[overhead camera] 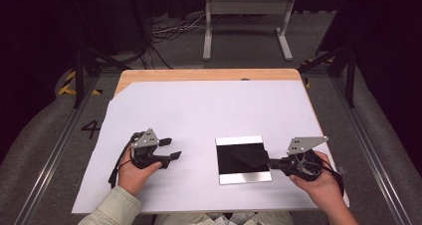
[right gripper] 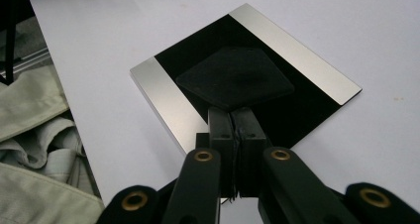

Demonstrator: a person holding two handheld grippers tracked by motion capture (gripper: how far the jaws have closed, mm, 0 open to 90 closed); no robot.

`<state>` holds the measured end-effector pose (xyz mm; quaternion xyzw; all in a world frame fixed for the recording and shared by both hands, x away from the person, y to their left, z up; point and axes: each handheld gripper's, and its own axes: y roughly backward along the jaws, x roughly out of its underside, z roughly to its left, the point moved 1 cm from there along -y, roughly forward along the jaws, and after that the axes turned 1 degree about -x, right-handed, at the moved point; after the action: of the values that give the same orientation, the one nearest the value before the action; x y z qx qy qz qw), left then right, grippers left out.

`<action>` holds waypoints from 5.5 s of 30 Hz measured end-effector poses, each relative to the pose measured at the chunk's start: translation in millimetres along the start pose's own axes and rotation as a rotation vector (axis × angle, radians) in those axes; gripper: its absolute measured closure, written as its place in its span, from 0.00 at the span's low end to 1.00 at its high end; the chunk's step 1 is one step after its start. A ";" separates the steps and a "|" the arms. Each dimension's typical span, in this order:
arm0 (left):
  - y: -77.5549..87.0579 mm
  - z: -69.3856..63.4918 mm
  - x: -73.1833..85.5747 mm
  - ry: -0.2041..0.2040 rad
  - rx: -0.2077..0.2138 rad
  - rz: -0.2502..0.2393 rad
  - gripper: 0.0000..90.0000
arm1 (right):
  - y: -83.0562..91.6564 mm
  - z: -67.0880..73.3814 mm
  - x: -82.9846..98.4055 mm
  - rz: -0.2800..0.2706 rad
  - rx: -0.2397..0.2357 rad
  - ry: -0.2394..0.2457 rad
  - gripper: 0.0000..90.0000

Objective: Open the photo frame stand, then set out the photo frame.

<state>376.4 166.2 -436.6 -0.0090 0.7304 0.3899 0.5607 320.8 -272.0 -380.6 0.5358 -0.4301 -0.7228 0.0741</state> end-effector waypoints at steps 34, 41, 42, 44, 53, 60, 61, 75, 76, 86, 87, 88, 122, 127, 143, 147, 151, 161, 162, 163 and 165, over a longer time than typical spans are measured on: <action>-0.9 -0.1 2.3 0.007 -0.002 0.005 0.42 | 25.0 -30.8 -9.3 -0.077 -0.040 -0.268 0.49; -0.6 -0.3 2.2 0.005 -0.002 0.007 0.42 | 20.4 -40.2 -12.8 -0.090 -0.076 -0.366 0.48; -0.5 0.0 2.2 0.003 -0.001 0.006 0.42 | 19.6 -41.3 -13.1 -0.090 -0.079 -0.376 0.48; -0.6 -0.1 2.3 0.005 -0.003 0.005 0.42 | 16.5 -44.7 -14.5 -0.084 -0.089 -0.419 0.48; -1.0 0.5 2.2 0.004 -0.001 0.006 0.42 | 10.8 -53.2 -16.9 -0.068 -0.115 -0.536 0.53; -1.1 -0.1 2.4 0.007 -0.001 0.007 0.42 | 8.6 -58.6 -13.7 -0.064 -0.120 -0.607 0.52; -1.2 0.0 2.4 0.007 -0.001 0.007 0.42 | 7.7 -58.9 -13.4 -0.062 -0.118 -0.615 0.52; -0.8 -0.1 3.4 -0.008 -0.008 0.015 0.41 | -10.7 -57.4 -17.5 -0.023 -0.111 -0.601 0.49; -0.6 -0.5 3.6 -0.001 -0.008 0.015 0.41 | -12.5 -57.2 -18.1 -0.017 -0.111 -0.603 0.48; -0.8 -0.7 4.0 -0.003 -0.011 0.018 0.41 | -29.0 -57.2 -19.2 -0.002 -0.149 -0.631 0.49; -0.8 -0.7 4.0 -0.003 -0.011 0.018 0.41 | -30.0 -57.4 -19.0 0.003 -0.153 -0.637 0.49; -1.0 -0.8 4.1 -0.002 -0.011 0.017 0.41 | -30.0 -57.4 -19.0 0.003 -0.153 -0.637 0.49; -0.6 -0.7 4.0 -0.005 -0.011 0.016 0.41 | -56.8 -47.2 -19.7 0.102 -0.307 -0.633 0.61; 0.3 -0.5 3.9 0.000 -0.016 0.010 0.41 | -54.2 -44.9 -22.7 0.084 -0.309 -0.581 0.63; 1.6 0.4 3.5 -0.010 -0.027 0.002 0.41 | -34.2 -27.7 -39.0 0.027 -0.353 -0.363 0.83; 2.0 0.5 3.6 -0.006 -0.029 0.002 0.41 | -31.7 -24.3 -41.1 0.021 -0.370 -0.333 0.88; 1.8 0.4 3.5 -0.009 -0.030 0.003 0.41 | -29.7 -21.2 -42.6 0.015 -0.405 -0.320 0.93; 2.1 1.0 3.7 -0.005 -0.031 -0.001 0.41 | -23.4 -7.7 -50.4 -0.022 -0.424 -0.257 0.97; 2.1 1.1 3.7 -0.004 -0.031 -0.001 0.41 | -23.0 -8.0 -50.5 -0.027 -0.415 -0.253 0.97; 2.1 1.2 3.8 -0.004 -0.031 -0.001 0.41 | -22.4 -8.3 -50.5 -0.034 -0.410 -0.254 0.97; 2.0 1.3 3.9 -0.004 -0.032 -0.001 0.41 | -21.2 -10.1 -50.4 -0.058 -0.409 -0.254 0.97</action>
<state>375.1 170.0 -438.8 -0.0175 0.7230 0.4014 0.5620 357.7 -235.7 -360.2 0.4266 -0.2649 -0.8583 0.1057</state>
